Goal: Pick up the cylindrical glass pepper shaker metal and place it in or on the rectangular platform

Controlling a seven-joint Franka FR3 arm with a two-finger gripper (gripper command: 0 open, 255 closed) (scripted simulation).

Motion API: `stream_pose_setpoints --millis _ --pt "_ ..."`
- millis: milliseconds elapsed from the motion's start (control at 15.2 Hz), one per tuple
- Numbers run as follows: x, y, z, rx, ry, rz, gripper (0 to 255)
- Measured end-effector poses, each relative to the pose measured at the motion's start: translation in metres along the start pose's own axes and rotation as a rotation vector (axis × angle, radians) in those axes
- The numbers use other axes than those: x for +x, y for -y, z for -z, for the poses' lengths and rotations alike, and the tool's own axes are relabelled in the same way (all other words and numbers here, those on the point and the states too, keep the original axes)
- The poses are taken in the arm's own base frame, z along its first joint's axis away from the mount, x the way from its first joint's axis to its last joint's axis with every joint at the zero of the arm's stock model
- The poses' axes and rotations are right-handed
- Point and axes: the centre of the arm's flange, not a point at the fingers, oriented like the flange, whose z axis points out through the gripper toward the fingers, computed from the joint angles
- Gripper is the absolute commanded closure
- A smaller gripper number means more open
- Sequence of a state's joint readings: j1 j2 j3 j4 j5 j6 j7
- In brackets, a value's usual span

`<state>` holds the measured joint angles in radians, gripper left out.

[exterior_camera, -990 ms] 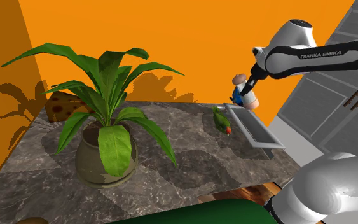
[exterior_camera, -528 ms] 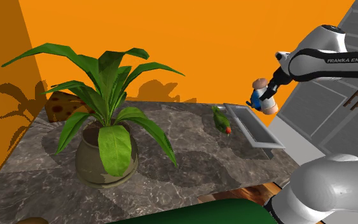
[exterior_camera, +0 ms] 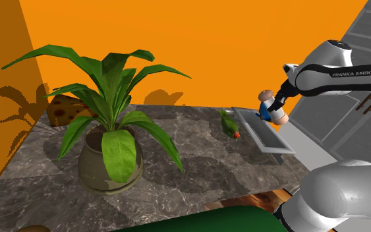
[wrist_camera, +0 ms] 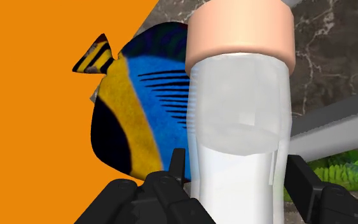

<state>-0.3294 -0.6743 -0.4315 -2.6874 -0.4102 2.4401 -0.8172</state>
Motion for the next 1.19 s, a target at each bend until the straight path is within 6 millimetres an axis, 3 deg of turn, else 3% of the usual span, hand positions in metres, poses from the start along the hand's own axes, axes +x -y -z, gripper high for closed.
stream_pose_setpoints --millis 462,858,924,1188 --pt "-0.007 0.010 -0.031 -0.007 -0.005 -0.001 255" --pt "-0.007 0.012 -0.033 -0.007 -0.005 -0.001 255" --pt "-0.007 0.012 -0.033 -0.007 -0.005 -0.001 0" --pt "-0.007 0.014 -0.035 -0.002 -0.001 0.000 0"
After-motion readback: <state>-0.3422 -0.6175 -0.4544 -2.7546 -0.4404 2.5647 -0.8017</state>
